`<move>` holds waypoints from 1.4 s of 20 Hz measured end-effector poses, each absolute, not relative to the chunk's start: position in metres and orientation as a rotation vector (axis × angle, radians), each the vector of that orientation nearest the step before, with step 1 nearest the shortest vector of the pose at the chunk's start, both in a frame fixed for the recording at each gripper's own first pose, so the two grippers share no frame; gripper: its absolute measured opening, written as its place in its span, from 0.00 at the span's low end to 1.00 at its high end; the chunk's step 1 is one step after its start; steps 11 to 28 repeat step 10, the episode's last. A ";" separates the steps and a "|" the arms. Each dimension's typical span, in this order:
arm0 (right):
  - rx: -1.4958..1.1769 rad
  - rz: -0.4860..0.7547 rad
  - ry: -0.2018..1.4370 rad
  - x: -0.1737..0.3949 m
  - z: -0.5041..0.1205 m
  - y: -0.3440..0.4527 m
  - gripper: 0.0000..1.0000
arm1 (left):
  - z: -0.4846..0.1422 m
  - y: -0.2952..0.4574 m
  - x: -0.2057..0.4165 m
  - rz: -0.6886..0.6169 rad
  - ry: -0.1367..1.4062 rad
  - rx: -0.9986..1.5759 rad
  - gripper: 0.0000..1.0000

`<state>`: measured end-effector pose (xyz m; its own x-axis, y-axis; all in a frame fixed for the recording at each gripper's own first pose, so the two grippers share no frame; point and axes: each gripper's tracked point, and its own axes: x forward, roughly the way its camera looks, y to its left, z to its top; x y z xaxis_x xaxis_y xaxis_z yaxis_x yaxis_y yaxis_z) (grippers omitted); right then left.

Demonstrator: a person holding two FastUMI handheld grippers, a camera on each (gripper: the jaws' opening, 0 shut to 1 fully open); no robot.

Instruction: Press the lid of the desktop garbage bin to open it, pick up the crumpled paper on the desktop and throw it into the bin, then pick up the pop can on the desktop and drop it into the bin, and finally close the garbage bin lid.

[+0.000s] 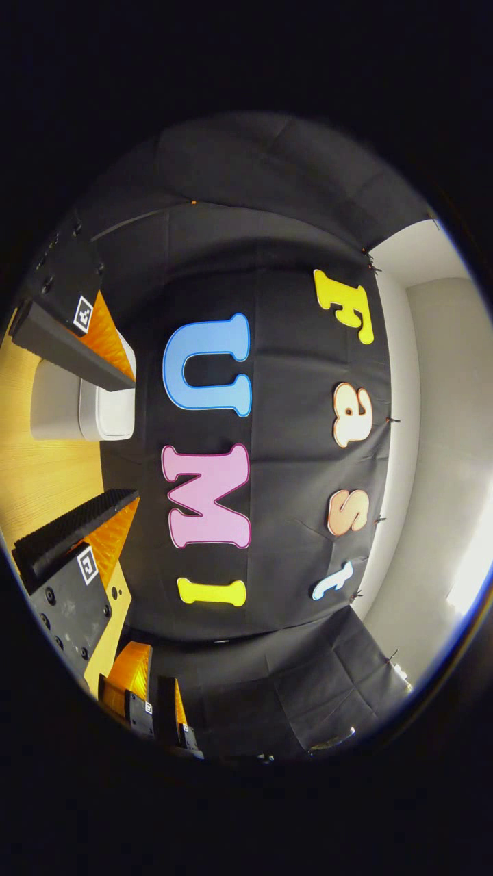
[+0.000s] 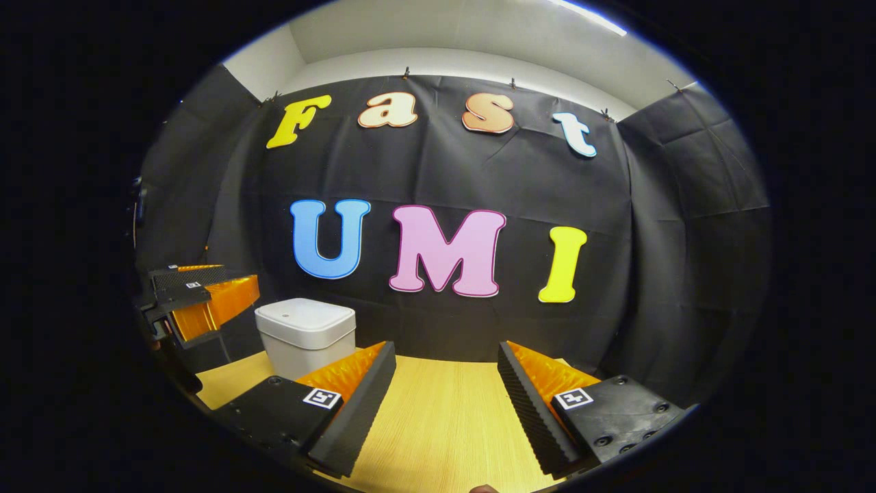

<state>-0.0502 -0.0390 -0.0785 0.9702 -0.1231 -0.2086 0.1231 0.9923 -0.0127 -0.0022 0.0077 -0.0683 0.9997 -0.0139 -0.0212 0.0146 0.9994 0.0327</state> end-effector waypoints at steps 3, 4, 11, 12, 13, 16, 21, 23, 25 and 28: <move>-0.002 -0.132 0.209 -0.051 -0.079 -0.040 0.96 | -0.070 0.004 -0.002 -0.032 0.023 0.030 0.96; -0.004 -0.136 0.212 -0.052 -0.081 -0.042 0.96 | -0.073 0.003 -0.003 -0.040 0.028 0.032 0.96; -0.007 -0.138 0.224 -0.060 -0.084 -0.042 0.97 | -0.081 0.001 -0.002 -0.051 0.047 0.029 0.96; -0.007 -0.138 0.224 -0.060 -0.084 -0.042 0.97 | -0.081 0.001 -0.002 -0.051 0.047 0.029 0.96; -0.007 -0.138 0.224 -0.060 -0.084 -0.042 0.97 | -0.081 0.001 -0.002 -0.051 0.047 0.029 0.96; -0.007 -0.138 0.224 -0.060 -0.084 -0.042 0.97 | -0.081 0.001 -0.002 -0.051 0.047 0.029 0.96; -0.007 -0.138 0.224 -0.060 -0.084 -0.042 0.97 | -0.081 0.001 -0.002 -0.051 0.047 0.029 0.96; -0.007 -0.138 0.224 -0.060 -0.084 -0.042 0.97 | -0.081 0.001 -0.002 -0.051 0.047 0.029 0.96; -0.007 -0.138 0.224 -0.060 -0.084 -0.042 0.97 | -0.081 0.001 -0.002 -0.051 0.047 0.029 0.96; -0.007 -0.138 0.224 -0.060 -0.084 -0.042 0.97 | -0.081 0.001 -0.002 -0.051 0.047 0.029 0.96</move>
